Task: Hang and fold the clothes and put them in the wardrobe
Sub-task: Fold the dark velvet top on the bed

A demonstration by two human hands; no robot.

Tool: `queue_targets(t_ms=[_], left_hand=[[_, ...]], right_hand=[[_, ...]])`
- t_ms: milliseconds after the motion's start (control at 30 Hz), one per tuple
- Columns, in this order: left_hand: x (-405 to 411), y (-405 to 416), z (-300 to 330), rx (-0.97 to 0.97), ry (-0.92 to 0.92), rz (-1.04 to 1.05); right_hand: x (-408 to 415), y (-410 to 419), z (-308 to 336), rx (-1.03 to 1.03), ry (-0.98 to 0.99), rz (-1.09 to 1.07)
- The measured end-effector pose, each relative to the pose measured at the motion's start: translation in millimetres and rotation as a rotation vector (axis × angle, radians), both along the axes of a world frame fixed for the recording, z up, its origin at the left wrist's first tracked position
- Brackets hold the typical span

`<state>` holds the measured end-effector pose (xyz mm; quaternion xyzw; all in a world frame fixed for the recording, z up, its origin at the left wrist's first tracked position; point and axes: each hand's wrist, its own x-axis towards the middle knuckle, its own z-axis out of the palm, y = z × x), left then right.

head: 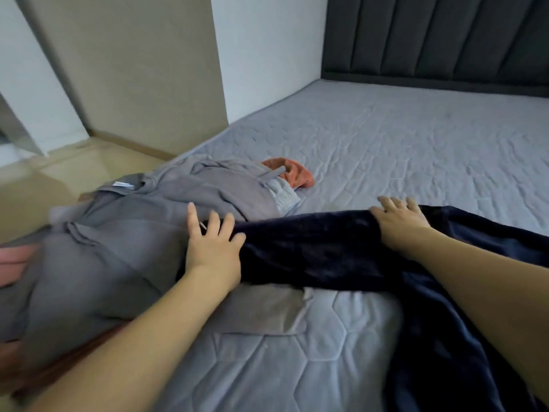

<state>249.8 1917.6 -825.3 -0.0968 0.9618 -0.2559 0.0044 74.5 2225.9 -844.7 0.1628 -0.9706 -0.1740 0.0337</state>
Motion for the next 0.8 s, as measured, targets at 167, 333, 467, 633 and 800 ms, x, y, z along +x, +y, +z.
queue_targets(t_ms=[167,333,467,633,800], left_hand=[[21.9,-17.5,10.9,-0.072,0.182,0.19],[16.2,23.3,-7.8,-0.16,0.0,0.208],[-5.4,29.7,-0.9,-0.187,-0.105,0.46],[-50.1,180.7,25.6,0.232,0.079,0.007],[-71.0,385.4,3.0,0.832,-0.257,-0.426]], right_hand=[[48.5,-9.9,17.1,-0.054,-0.274,0.013],[92.5,64.1,25.6,-0.144,-0.377,-0.131],[121.2,163.1,29.0,-0.224,-0.356,-0.31],[156.2,274.0,17.8,-0.275,-0.297,-0.63],[193.8,345.8,-12.2,-0.367,-0.246,-0.79]])
